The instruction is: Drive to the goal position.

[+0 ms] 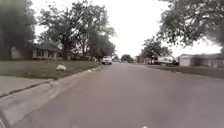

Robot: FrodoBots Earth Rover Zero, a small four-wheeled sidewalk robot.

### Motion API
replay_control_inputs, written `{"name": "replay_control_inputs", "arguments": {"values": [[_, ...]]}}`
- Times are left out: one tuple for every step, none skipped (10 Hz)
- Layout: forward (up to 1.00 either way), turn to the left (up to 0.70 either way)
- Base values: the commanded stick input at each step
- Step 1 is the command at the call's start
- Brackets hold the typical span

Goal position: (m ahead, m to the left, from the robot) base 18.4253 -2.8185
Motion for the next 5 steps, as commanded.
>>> {"name": "replay_control_inputs", "arguments": {"values": [[0.7,0.0],[0.7,0.0],[0.7,0.0],[0.7,0.0],[0.7,0.0]]}}
